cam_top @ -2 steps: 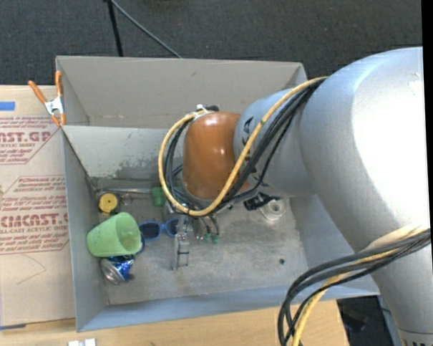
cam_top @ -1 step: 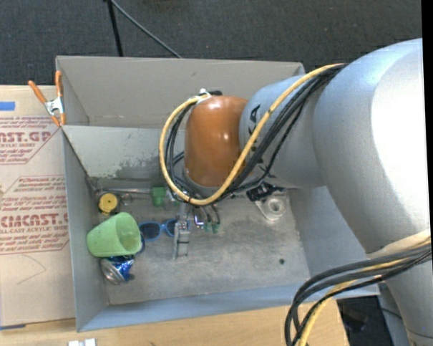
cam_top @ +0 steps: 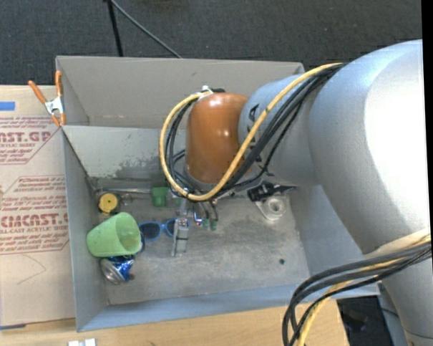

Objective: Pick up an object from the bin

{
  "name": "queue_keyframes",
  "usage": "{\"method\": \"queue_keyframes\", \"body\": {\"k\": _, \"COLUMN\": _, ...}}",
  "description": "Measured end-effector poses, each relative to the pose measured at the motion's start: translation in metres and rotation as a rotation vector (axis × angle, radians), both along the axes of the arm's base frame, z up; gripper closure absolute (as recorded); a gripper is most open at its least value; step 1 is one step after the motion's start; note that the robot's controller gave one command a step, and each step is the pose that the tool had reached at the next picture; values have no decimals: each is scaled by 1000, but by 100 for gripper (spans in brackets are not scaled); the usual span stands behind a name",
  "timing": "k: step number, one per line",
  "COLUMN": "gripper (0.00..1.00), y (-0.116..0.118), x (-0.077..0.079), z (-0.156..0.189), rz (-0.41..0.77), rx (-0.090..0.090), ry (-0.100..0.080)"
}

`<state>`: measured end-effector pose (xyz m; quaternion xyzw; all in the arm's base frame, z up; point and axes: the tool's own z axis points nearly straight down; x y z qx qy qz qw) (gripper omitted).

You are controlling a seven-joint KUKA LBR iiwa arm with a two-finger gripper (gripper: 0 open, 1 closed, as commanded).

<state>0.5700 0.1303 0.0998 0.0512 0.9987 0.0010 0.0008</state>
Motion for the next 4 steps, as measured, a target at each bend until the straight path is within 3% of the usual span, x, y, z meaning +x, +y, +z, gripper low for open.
{"method": "queue_keyframes", "body": {"k": 1, "gripper": 0, "y": 4, "x": -5, "z": -32, "rz": 68, "rx": -3, "ry": 3}}
{"method": "queue_keyframes", "body": {"k": 2, "gripper": 0, "y": 4, "x": -5, "z": -32, "rz": 67, "rx": -2, "ry": 3}}
{"method": "queue_keyframes", "body": {"k": 3, "gripper": 100, "y": 4, "x": -5, "z": -32, "rz": 68, "rx": -1, "ry": 3}}
{"method": "queue_keyframes", "body": {"k": 4, "gripper": 100, "y": 5, "x": -5, "z": -22, "rz": 68, "rx": 0, "ry": 0}}
